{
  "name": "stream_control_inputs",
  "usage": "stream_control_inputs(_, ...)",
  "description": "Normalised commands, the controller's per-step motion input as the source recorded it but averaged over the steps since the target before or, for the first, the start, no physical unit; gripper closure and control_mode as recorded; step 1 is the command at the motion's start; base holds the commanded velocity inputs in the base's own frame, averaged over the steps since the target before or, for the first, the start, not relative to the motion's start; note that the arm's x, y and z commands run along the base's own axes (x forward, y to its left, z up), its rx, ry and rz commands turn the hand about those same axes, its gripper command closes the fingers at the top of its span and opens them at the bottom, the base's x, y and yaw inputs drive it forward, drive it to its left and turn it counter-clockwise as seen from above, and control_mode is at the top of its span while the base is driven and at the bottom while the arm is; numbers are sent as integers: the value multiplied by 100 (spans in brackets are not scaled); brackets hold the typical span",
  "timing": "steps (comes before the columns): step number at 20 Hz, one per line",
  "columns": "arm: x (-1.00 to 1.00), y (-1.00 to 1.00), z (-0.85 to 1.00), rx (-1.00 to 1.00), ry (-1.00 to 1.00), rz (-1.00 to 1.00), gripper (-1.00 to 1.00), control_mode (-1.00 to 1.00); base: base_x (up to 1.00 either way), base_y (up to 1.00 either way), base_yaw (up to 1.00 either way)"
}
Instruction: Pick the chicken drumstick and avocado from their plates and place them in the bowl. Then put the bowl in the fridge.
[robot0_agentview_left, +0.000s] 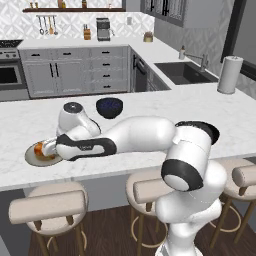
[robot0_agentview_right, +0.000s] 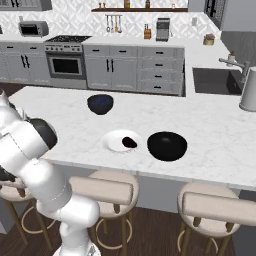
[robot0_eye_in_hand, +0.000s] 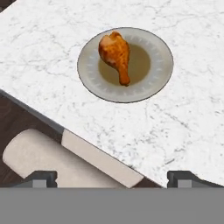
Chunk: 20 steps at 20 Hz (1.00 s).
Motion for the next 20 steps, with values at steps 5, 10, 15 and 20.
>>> stream_control_inputs(5, 54, 18, -36, -4, 0, 0, -100, -100, 0, 0, 0)
stream_control_inputs(10, 28, 25, -27, -9, 6, 0, -100, -100, 0, 0, 0)
stream_control_inputs(15, 18, 13, -5, -6, 11, 0, -100, -100, 0, 0, 0)
stream_control_inputs(20, 37, 0, -9, -1, 4, 0, -100, -100, 0, 0, 0)
